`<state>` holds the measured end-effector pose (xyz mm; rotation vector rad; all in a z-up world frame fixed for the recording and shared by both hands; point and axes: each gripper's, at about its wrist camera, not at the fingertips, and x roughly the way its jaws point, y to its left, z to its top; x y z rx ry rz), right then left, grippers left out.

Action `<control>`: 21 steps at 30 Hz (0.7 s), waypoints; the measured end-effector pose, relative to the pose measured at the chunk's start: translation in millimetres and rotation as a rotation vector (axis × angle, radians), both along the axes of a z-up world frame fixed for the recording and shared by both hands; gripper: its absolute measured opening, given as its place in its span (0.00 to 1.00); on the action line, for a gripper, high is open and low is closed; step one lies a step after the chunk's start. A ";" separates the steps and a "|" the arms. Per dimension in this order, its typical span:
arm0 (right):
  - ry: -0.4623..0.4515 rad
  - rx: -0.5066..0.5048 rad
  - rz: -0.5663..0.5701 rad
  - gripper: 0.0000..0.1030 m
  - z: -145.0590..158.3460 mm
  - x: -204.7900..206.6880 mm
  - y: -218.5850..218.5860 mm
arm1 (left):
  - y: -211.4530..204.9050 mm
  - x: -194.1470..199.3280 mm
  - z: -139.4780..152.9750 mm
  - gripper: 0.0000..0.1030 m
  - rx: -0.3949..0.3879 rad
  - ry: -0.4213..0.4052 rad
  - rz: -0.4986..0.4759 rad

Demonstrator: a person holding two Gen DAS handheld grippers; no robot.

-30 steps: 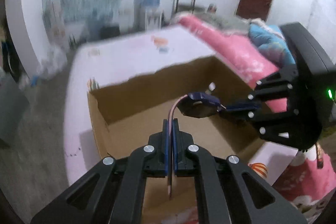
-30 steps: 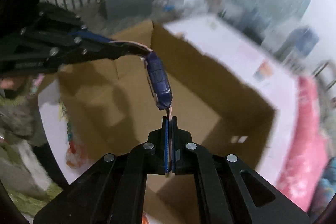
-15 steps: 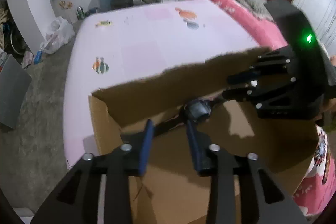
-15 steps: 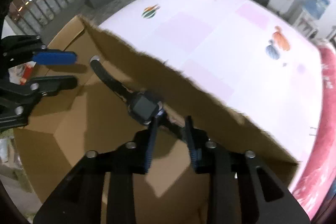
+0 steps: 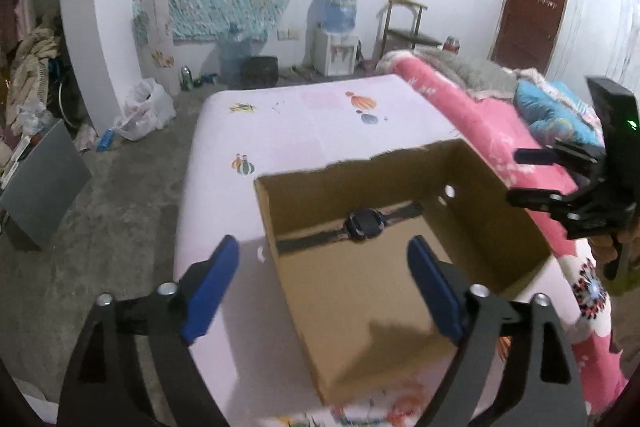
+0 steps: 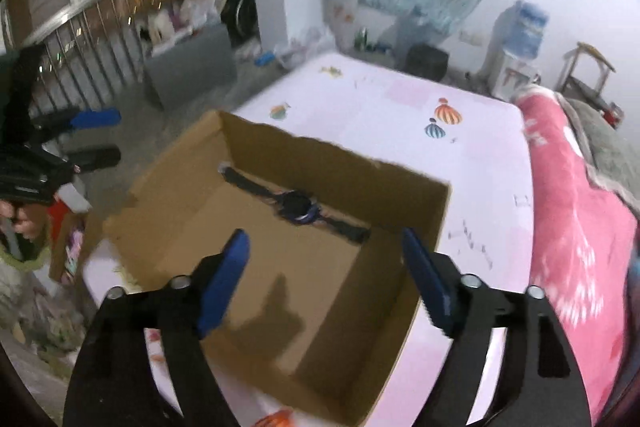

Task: Organize jewelry
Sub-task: 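Open both tools to release the watch inside the box and withdraw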

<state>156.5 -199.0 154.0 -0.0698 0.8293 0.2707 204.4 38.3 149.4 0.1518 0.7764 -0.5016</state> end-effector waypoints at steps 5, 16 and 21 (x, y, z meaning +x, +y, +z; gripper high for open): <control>0.016 -0.018 -0.082 0.89 -40.4 -61.2 30.3 | 27.2 -51.6 -33.2 0.95 0.004 0.034 0.048; 0.220 -0.119 -0.276 0.90 -147.5 -109.6 76.9 | 36.8 -94.1 -159.3 0.95 0.218 0.239 0.181; 0.192 -0.211 -0.310 0.92 -156.8 -105.8 80.9 | 35.3 -92.2 -173.0 0.95 0.224 0.262 0.202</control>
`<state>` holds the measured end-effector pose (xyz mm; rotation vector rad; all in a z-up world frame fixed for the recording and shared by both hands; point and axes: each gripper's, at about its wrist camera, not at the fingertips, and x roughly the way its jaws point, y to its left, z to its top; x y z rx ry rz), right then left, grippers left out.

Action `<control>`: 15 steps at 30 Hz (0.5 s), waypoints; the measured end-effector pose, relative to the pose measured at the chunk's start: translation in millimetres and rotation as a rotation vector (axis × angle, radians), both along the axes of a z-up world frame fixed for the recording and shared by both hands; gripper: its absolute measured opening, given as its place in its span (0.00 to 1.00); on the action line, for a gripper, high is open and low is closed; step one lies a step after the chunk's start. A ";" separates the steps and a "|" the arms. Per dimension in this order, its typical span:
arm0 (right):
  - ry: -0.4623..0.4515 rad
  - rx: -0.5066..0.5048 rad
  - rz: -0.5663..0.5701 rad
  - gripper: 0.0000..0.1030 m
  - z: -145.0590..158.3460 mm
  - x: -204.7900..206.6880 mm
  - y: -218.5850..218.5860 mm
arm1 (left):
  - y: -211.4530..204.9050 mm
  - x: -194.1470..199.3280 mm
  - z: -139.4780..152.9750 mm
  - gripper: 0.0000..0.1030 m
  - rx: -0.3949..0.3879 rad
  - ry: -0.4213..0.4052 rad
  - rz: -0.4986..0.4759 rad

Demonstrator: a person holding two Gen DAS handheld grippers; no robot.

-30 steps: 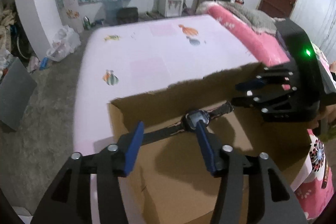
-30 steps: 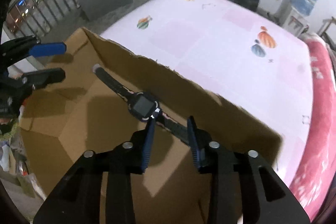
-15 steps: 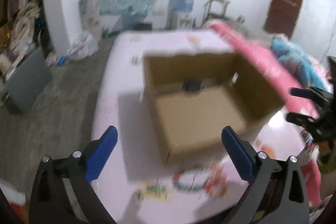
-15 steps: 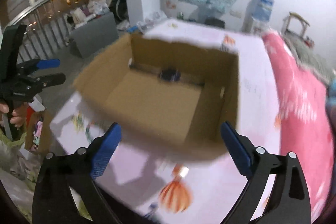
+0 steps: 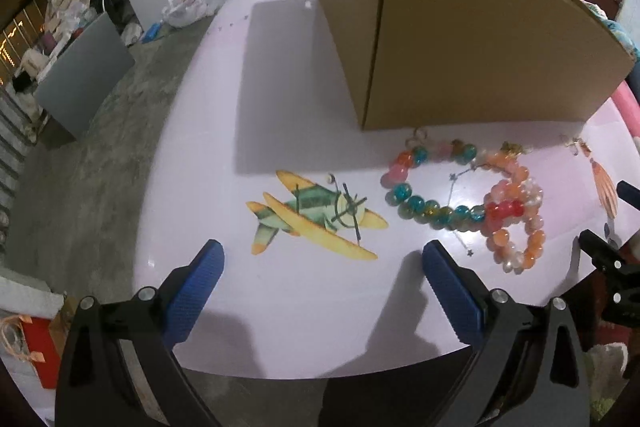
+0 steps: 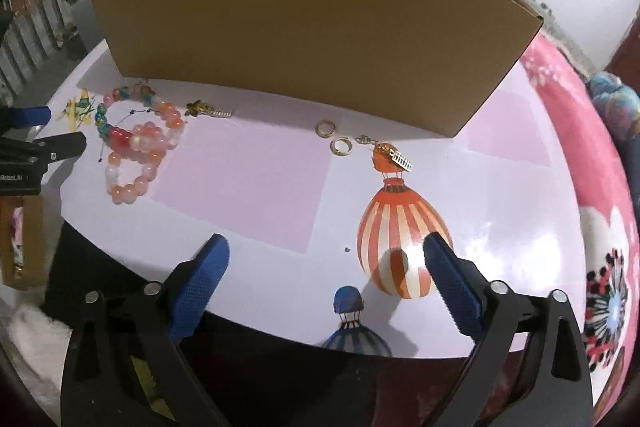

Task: Organize jewelry
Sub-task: 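Open both tools to release the watch inside the box and withdraw, then move the left tool to the teal and orange beaded bracelet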

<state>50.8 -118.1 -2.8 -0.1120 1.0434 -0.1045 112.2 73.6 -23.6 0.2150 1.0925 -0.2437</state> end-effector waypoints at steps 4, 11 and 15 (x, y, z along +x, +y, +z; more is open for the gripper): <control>-0.014 -0.015 0.002 0.92 -1.7 2.1 1.1 | 0.0 -3.2 -1.5 0.95 -0.005 -0.023 0.005; 0.009 0.022 0.005 0.92 -1.3 7.7 -0.9 | -0.2 0.7 0.1 0.95 0.000 0.011 0.019; 0.005 -0.044 0.042 0.92 -3.1 1.3 5.8 | -0.4 2.9 -0.5 0.96 0.000 0.018 0.019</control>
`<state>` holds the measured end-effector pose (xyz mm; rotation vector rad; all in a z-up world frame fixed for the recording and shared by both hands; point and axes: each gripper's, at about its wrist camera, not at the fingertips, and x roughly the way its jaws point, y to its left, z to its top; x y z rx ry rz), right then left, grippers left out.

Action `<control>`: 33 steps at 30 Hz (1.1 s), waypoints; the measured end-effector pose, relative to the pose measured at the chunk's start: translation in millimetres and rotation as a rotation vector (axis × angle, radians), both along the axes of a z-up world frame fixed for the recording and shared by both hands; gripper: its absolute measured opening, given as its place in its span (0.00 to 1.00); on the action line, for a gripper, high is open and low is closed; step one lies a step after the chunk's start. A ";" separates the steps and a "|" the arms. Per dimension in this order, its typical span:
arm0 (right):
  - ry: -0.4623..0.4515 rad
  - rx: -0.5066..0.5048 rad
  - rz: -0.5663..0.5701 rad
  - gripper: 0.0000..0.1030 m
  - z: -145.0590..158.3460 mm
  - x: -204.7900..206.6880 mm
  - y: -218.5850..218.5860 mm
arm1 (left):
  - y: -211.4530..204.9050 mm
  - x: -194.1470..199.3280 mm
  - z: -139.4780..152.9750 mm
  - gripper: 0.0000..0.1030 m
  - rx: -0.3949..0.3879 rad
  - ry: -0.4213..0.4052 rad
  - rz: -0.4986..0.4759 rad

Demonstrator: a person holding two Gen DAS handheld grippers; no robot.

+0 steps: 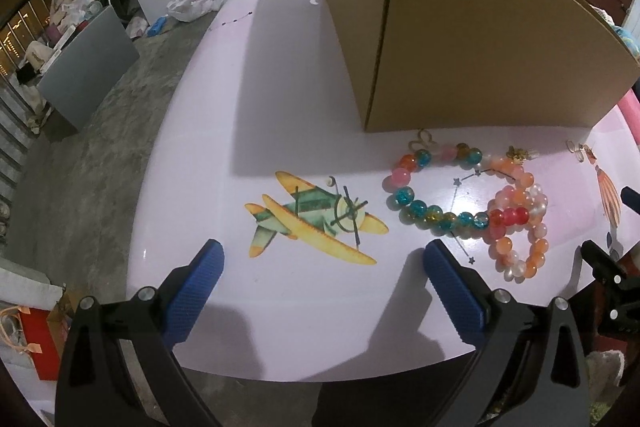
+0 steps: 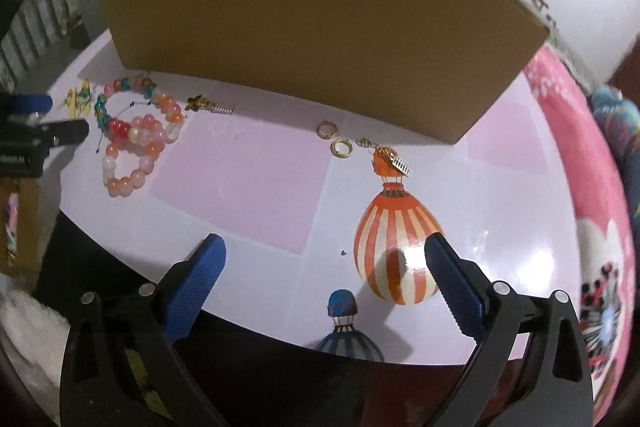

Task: Organize jewelry
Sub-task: 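Move the left tool to the teal and orange beaded bracelet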

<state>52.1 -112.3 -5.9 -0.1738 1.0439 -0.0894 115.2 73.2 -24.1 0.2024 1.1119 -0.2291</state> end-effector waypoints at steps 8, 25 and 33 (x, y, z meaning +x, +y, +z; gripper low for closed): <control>0.039 0.028 0.024 0.92 2.7 5.7 -3.1 | 0.6 1.7 -1.1 0.96 -0.012 -0.002 -0.007; -0.128 0.354 0.138 0.89 49.5 15.0 23.1 | 5.4 -5.1 -3.2 0.96 -0.042 -0.063 -0.048; -0.048 0.592 0.065 0.72 36.4 42.4 15.7 | 14.6 -5.1 25.3 0.85 -0.226 -0.168 -0.111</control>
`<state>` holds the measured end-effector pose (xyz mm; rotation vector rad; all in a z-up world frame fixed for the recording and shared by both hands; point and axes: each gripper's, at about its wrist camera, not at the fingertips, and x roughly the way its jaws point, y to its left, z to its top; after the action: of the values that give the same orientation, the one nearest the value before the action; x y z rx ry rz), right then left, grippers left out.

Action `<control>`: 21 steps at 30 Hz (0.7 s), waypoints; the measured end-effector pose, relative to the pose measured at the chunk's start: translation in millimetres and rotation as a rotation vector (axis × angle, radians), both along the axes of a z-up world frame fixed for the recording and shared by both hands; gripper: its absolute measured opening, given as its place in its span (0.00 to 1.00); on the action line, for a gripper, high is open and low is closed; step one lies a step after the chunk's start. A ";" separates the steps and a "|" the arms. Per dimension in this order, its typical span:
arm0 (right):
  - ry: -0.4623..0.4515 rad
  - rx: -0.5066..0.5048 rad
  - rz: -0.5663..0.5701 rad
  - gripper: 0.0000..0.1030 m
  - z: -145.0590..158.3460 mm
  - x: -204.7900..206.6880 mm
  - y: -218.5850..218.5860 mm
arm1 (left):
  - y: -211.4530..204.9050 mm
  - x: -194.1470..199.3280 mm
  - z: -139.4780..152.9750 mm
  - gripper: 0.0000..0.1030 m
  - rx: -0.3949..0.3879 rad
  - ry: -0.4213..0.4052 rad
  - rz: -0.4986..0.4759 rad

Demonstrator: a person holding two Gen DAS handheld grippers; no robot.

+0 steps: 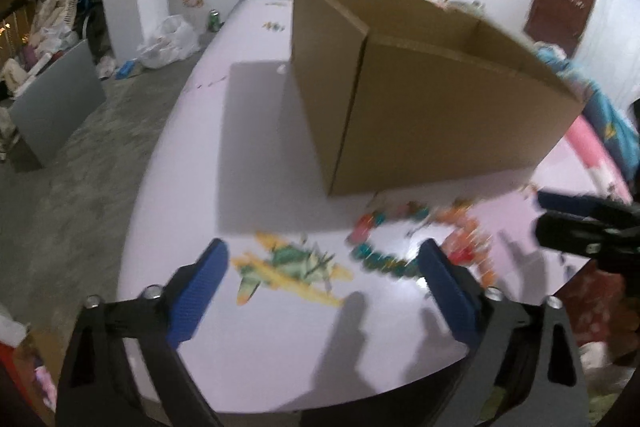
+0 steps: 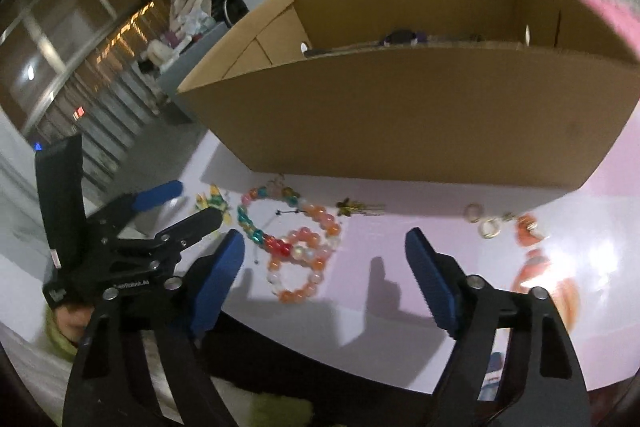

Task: Organize jewelry
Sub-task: 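Move the left tool to the teal and orange beaded bracelet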

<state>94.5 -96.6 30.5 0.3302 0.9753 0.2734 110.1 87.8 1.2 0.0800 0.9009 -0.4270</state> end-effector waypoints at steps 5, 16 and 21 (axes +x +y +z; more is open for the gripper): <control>0.084 0.029 -0.043 0.56 -10.4 10.1 -5.7 | -10.1 13.3 -3.3 0.61 -0.039 0.048 -0.056; 0.162 -0.044 -0.045 0.29 -18.1 19.3 4.7 | -37.3 23.1 -16.5 0.33 0.085 0.074 -0.129; 0.155 -0.074 -0.012 0.24 -16.0 21.4 14.6 | -43.8 21.6 -16.0 0.27 0.107 0.080 -0.138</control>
<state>115.9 -82.0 14.5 0.2928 1.1330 0.2023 131.7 44.0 -14.7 0.2253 1.0000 -0.5131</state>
